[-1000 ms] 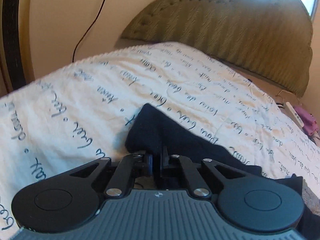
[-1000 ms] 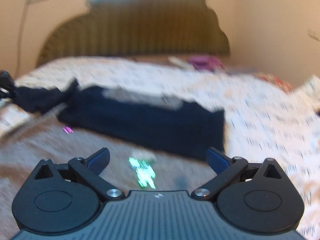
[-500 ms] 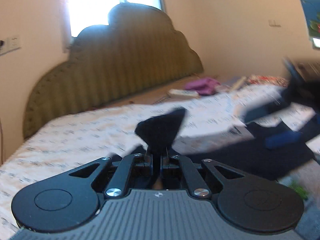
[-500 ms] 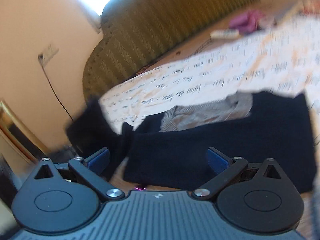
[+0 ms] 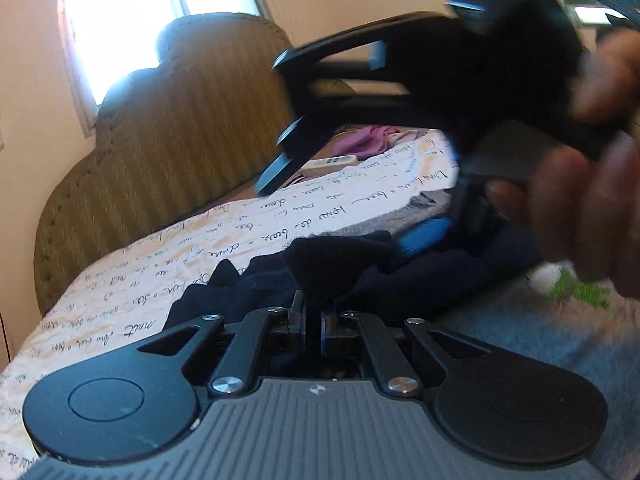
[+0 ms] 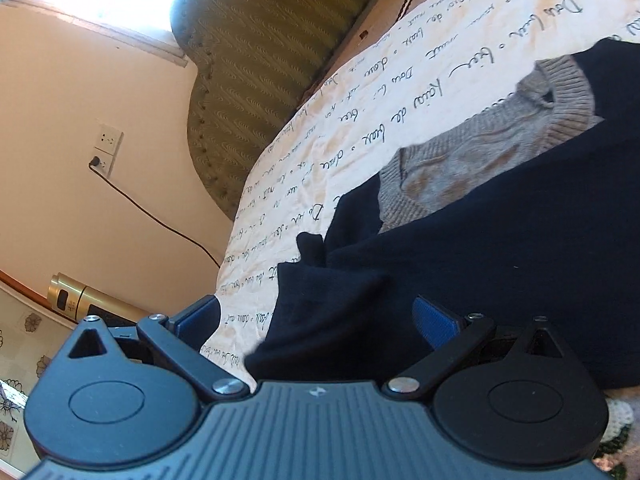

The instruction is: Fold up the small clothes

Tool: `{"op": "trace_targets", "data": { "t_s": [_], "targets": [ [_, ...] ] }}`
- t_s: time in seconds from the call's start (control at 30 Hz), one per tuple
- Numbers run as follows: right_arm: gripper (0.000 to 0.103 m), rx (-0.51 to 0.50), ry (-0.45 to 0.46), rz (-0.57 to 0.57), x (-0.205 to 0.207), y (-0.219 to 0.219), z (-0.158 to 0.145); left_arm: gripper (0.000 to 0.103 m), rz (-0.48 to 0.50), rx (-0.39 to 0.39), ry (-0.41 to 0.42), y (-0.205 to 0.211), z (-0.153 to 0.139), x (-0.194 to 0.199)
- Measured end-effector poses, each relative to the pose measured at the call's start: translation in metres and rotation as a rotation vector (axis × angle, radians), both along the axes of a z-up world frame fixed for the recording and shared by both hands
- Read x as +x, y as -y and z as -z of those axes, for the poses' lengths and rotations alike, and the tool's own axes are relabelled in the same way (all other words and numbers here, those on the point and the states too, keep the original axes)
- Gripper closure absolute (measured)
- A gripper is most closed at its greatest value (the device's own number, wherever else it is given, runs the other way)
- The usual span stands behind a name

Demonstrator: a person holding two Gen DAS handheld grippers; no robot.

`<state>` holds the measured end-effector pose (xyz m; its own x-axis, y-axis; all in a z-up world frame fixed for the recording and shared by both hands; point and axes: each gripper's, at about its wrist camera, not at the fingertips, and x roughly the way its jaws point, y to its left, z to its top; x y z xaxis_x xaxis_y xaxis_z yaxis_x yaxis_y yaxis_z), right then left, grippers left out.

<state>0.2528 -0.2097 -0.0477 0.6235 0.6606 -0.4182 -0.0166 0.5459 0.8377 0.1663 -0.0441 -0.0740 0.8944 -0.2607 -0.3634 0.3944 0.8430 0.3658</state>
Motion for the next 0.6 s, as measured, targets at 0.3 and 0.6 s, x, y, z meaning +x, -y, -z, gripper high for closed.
{"op": "trace_targets", "data": {
  "t_s": [0.3, 0.6],
  "targets": [
    [0.086, -0.103, -0.069, -0.083, 0.004, -0.025, 0.010, 0.076, -0.010, 0.018, -0.015, -0.004, 0.005, -0.001],
    [0.096, -0.084, 0.142, -0.084, 0.015, -0.014, -0.062, 0.019, -0.072, -0.075, -0.012, -0.032, 0.001, -0.005]
  ]
}}
